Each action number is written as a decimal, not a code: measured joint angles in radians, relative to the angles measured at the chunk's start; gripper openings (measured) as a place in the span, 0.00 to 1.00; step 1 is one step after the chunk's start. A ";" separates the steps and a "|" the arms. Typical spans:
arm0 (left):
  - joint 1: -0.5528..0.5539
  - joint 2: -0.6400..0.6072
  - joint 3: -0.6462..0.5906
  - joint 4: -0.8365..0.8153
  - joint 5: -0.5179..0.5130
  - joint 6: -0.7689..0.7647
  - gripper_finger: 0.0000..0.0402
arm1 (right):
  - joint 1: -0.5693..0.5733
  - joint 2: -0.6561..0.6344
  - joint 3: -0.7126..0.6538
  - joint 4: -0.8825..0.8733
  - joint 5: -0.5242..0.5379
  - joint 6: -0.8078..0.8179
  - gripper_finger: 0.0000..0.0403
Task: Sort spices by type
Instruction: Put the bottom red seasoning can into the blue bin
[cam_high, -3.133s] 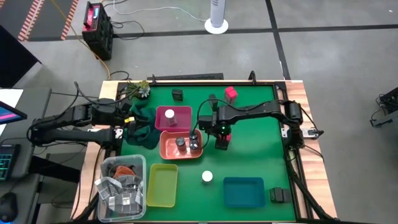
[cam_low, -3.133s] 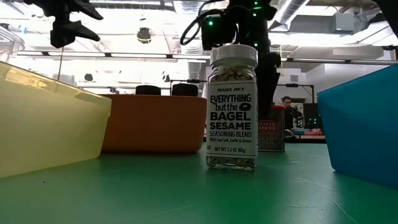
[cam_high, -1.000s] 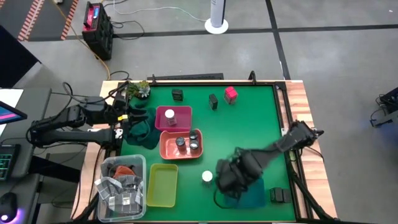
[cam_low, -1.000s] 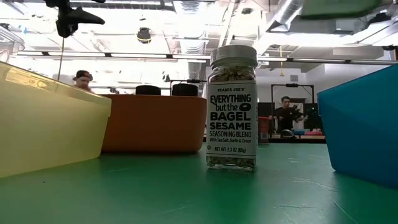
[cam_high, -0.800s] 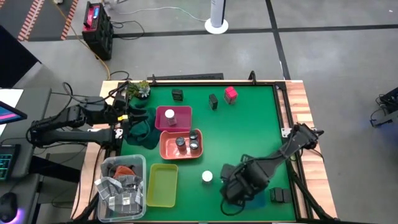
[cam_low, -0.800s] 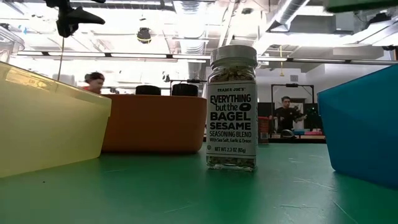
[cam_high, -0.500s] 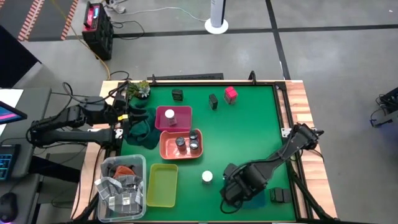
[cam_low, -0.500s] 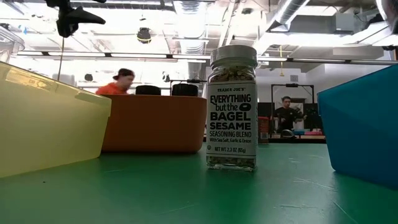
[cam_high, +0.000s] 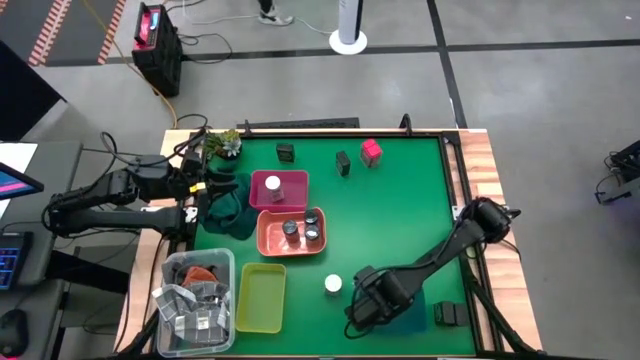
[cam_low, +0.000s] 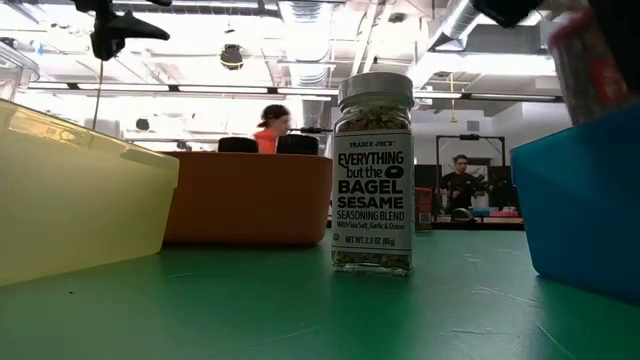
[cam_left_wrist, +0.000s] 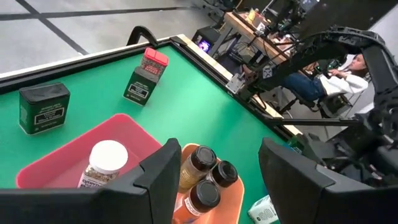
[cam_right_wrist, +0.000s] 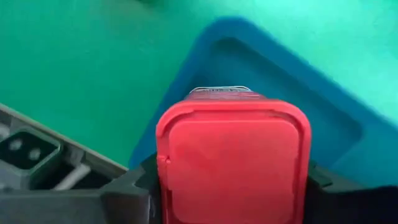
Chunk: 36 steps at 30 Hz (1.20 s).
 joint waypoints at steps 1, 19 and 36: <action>0.000 0.000 0.000 -0.001 0.002 0.000 0.51 | 0.007 0.001 -0.007 0.005 0.005 0.029 0.56; 0.000 0.000 0.000 -0.007 0.036 0.038 0.51 | 0.047 -0.001 -0.066 0.051 0.031 0.155 0.66; 0.000 0.000 0.000 -0.039 0.122 0.037 0.51 | -0.025 -0.002 -0.066 0.068 -0.052 0.040 0.66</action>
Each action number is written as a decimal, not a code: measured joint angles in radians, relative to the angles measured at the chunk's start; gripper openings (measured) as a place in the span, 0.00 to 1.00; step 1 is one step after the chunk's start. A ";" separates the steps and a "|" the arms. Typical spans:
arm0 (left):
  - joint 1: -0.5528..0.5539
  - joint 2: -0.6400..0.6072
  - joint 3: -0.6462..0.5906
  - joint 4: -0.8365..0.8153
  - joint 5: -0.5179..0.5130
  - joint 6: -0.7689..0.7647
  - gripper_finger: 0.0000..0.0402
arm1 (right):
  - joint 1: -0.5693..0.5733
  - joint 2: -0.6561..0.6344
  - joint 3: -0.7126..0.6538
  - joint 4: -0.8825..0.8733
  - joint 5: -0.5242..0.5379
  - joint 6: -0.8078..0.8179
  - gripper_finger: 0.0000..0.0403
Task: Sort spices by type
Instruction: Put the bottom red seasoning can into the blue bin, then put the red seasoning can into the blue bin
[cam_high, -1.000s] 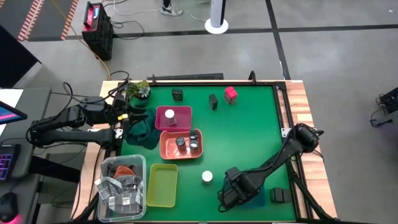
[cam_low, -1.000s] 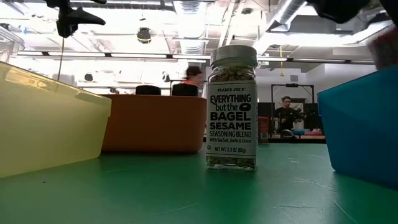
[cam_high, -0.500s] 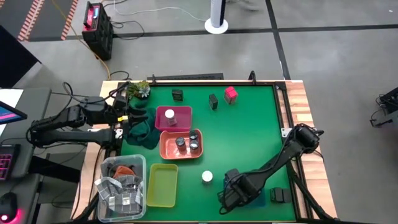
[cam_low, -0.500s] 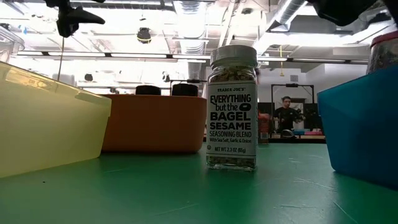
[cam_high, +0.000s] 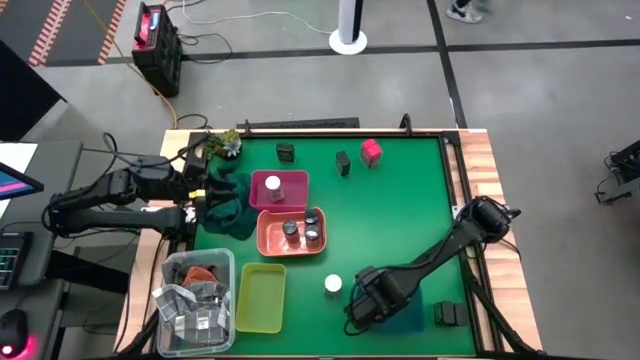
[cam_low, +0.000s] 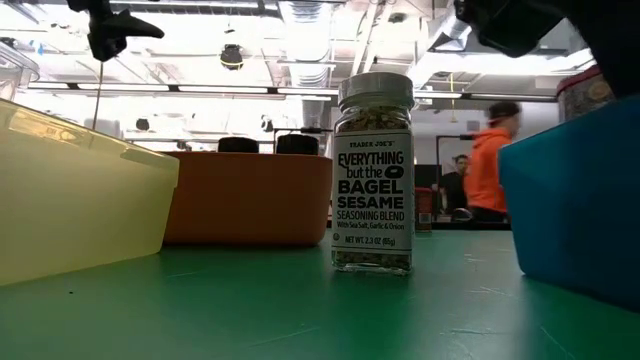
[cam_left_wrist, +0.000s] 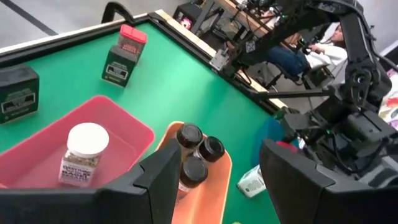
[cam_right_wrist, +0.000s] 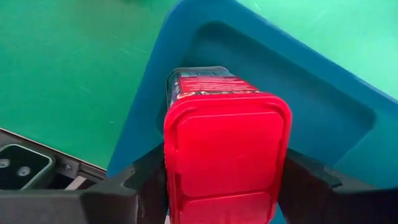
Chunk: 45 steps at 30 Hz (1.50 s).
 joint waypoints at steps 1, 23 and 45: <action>0.000 0.000 0.000 -0.004 0.006 0.000 0.51 | -0.001 0.000 0.000 0.006 -0.001 -0.002 0.66; 0.000 0.000 0.000 -0.013 0.026 0.019 0.51 | -0.043 -0.001 0.001 0.048 -0.052 0.060 0.66; 0.000 0.000 0.000 -0.013 0.052 0.024 0.51 | -0.072 -0.031 0.057 -0.081 -0.122 0.086 0.98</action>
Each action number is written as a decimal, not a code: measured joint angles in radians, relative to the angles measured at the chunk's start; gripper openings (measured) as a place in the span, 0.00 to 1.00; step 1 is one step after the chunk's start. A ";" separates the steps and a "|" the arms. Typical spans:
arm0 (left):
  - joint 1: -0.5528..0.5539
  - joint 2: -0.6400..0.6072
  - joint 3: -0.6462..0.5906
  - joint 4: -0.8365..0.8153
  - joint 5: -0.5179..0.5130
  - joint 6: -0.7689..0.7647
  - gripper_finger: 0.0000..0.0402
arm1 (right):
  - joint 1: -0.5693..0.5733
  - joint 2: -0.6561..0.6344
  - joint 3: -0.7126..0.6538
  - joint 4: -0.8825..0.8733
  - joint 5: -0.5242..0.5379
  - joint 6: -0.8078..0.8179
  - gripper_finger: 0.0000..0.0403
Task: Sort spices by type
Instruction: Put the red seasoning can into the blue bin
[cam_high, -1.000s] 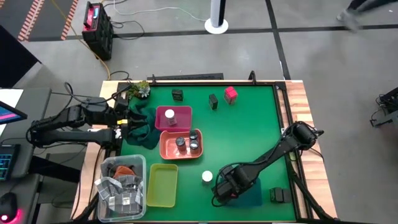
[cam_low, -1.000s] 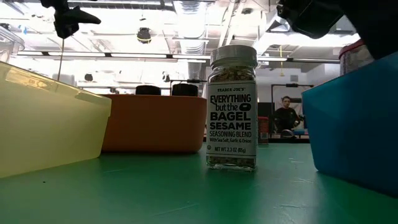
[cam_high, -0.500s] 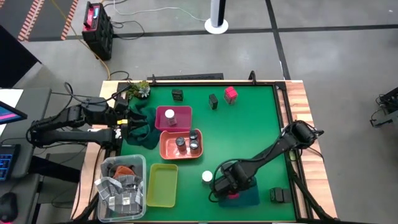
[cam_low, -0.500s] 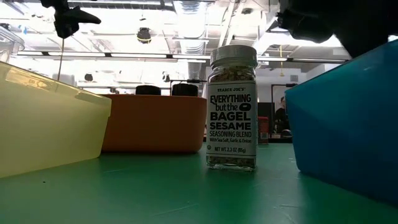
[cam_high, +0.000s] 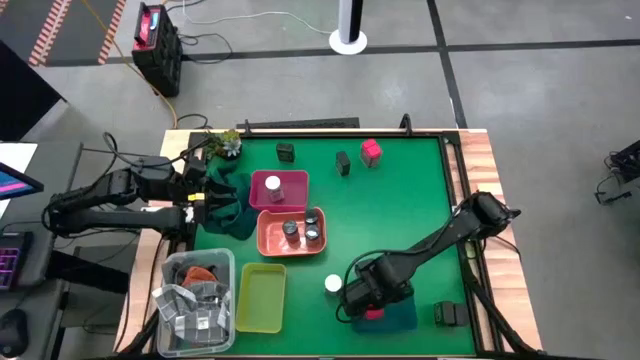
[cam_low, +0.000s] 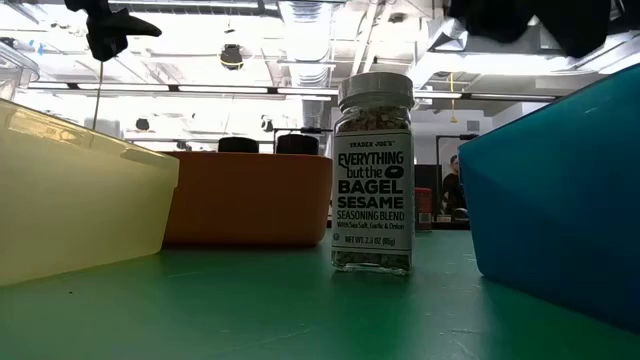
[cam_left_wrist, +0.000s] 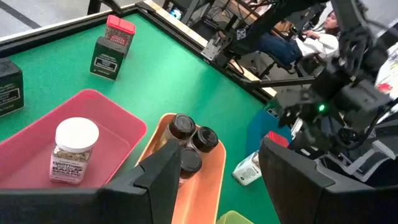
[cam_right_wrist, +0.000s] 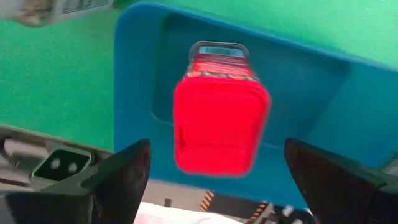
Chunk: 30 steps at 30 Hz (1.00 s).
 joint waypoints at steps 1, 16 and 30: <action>0.000 0.000 0.000 0.000 0.000 0.000 0.51 | -0.006 -0.007 0.017 -0.039 0.000 -0.018 0.98; 0.000 0.000 0.000 -0.003 -0.019 -0.005 0.51 | -0.422 -0.054 0.093 -0.282 0.390 -0.656 0.98; 0.000 0.000 0.000 -0.004 -0.219 -0.075 0.51 | -1.046 -0.052 0.091 -0.111 0.416 -1.323 0.98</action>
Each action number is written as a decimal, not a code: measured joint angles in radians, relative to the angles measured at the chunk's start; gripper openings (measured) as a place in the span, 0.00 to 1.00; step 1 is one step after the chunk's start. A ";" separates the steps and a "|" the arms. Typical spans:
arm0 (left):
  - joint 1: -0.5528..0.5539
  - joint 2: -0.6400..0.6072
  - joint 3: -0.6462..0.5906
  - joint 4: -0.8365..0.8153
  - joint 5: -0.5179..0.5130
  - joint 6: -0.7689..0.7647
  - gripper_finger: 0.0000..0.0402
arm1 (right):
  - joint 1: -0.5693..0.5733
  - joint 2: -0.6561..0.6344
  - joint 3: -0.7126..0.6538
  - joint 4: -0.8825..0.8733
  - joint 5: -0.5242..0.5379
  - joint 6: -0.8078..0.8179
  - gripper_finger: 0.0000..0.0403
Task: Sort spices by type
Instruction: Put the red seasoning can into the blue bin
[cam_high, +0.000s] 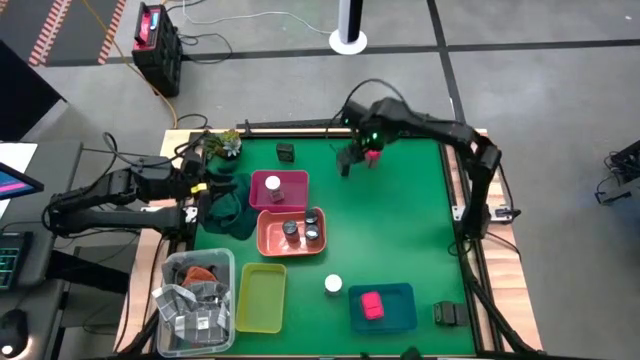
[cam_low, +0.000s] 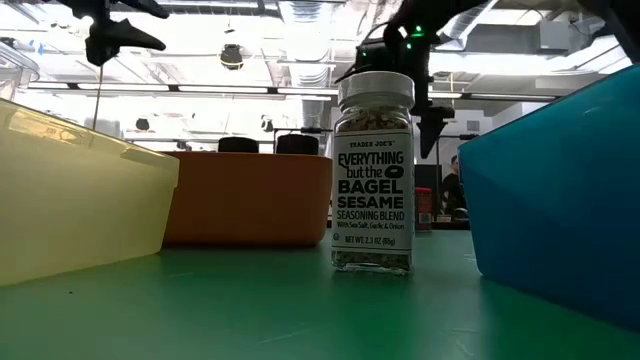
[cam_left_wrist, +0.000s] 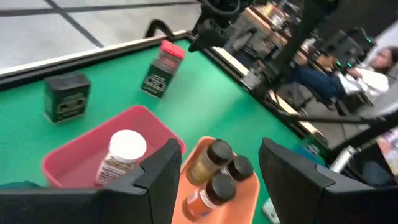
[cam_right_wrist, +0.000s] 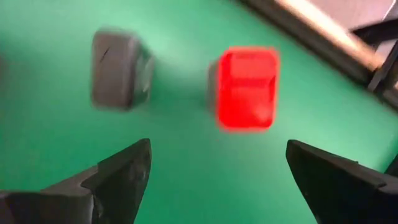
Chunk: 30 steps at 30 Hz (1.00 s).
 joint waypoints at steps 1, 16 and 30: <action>0.000 0.000 0.000 0.000 -0.011 -0.009 0.51 | -0.020 0.000 0.000 0.014 -0.001 -0.023 0.98; 0.000 0.000 -0.059 0.009 -0.098 -0.086 0.51 | -0.179 0.066 0.000 0.117 -0.107 -0.206 0.98; 0.000 -0.001 -0.059 0.008 -0.065 -0.103 0.51 | -0.175 0.117 -0.052 0.134 -0.108 -0.233 0.98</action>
